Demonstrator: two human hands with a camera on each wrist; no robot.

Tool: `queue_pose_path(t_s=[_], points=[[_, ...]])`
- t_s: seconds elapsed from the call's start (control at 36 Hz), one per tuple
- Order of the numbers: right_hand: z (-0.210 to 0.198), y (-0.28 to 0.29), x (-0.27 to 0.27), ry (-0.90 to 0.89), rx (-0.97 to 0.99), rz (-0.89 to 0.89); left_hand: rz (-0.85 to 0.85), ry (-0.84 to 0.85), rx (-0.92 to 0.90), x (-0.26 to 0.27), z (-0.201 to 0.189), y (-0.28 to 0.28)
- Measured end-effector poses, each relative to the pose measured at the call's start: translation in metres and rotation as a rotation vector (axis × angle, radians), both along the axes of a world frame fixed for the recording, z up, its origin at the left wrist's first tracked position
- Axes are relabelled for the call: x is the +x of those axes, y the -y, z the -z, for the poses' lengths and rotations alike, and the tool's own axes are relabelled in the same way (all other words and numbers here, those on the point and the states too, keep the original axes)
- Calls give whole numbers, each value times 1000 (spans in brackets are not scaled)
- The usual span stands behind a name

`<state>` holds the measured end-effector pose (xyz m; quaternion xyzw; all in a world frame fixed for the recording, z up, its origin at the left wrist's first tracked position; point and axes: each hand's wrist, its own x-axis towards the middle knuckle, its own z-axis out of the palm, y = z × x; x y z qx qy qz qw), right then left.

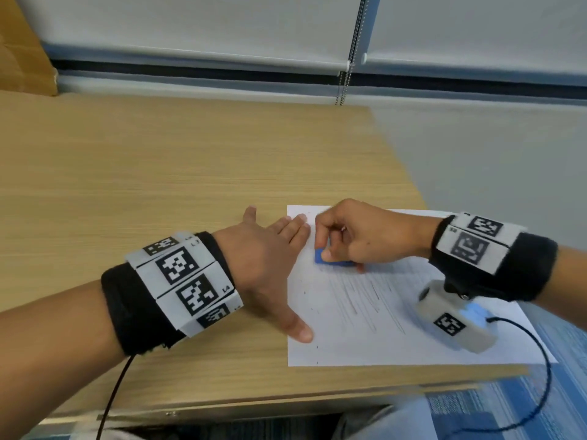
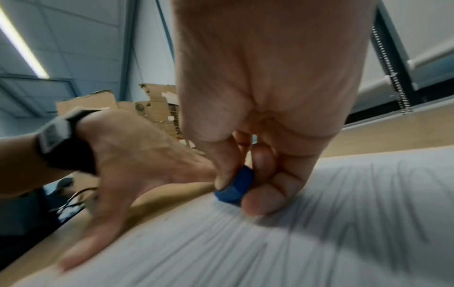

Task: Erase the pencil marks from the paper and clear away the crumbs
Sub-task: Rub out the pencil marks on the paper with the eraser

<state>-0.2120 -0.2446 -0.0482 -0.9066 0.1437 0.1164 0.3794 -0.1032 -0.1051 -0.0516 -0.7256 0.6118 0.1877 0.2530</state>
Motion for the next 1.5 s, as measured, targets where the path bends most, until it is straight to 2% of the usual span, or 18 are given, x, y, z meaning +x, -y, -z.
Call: queue_pose_path(t_s=[0.11, 0.28, 0.44, 0.56, 0.61, 0.72, 0.78, 0.92, 1.03, 1.11, 1.25, 1.39, 1.5], points=[[-2, -10, -15, -123, 57, -129, -4, -11, 7, 0, -1, 1], [1, -2, -16, 18, -60, 20, 8, -11, -7, 2, 3, 0], [-5, -16, -28, -128, 36, -181, 6, 19, 38, -2, -2, 2], [-4, -10, -20, -29, -91, -43, -1, 17, 31, -2, -2, 1], [-3, -11, -24, -8, -70, -22, -5, 18, 37, -2, -2, 1], [-4, -24, -39, -129, 46, -195, 0, 29, 52, -4, -3, 3], [-6, -27, -38, -172, 45, -225, 2, 34, 51, -3, -2, 3], [-4, -18, -29, -49, -69, -84, 1, 33, 53, -2, -2, 2], [-2, -26, -42, -96, 38, -180, -11, 25, 68, -3, -5, 3], [-4, -29, -40, -138, 12, -226, -11, 29, 73, -5, -5, 3], [-4, -20, -30, -22, -56, -97, -13, 31, 81, -5, -6, 3], [-4, -30, -47, -180, 92, -241, -20, 33, 92, -6, -7, 3], [-3, -19, -40, -86, -17, -105, -12, 33, 79, -5, -7, 3]])
